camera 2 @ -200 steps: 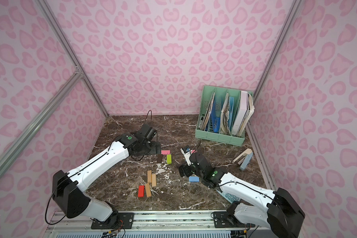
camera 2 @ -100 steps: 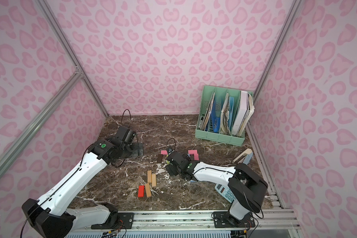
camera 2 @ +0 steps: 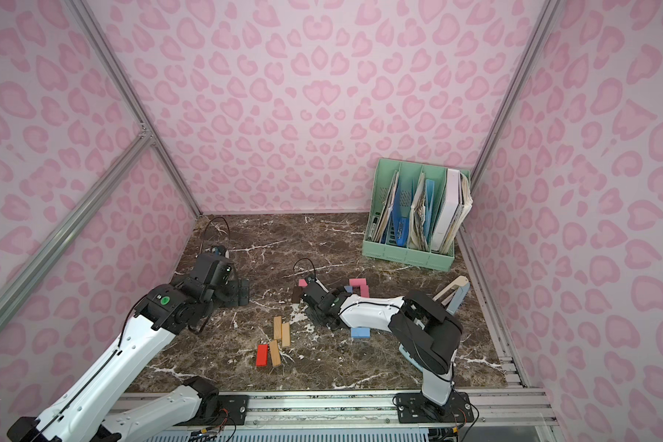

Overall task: Assemble the number 8 with building blocks
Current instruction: Adjust the building block at the center of the board.

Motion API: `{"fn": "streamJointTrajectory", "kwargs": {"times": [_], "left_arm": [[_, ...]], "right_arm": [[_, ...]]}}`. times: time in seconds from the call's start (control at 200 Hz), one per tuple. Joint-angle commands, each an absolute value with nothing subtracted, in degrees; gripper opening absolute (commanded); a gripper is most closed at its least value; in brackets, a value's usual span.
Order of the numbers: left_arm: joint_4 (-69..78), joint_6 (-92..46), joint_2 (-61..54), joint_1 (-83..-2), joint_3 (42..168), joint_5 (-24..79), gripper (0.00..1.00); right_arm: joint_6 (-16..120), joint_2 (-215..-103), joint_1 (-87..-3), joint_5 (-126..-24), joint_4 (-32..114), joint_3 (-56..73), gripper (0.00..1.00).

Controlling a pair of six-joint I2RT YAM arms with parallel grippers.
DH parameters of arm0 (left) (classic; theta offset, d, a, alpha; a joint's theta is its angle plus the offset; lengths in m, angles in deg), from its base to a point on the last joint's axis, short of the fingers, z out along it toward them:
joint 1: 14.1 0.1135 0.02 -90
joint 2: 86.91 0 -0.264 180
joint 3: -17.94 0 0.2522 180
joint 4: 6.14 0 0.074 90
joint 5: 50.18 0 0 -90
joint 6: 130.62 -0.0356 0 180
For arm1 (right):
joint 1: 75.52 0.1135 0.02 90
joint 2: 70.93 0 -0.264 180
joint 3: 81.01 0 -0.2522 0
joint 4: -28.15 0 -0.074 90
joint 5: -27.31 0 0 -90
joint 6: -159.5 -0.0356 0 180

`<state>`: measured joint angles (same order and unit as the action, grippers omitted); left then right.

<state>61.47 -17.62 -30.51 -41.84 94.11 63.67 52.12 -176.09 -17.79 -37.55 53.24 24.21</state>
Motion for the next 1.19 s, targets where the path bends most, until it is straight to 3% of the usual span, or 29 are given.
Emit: {"fn": "streamJointTrajectory", "kwargs": {"times": [0.0, 1.19], "left_arm": [[56.4, -20.4, -32.8, -41.8, 91.6, 65.2, 0.99], [52.6, -21.6, -34.5, -41.8, 87.8, 65.5, 0.98]], "right_arm": [[51.1, -177.2, -17.7, -36.5, 54.0, 23.1, 1.00], [48.9, -180.8, -18.0, -37.7, 53.3, 20.4, 1.00]]}}
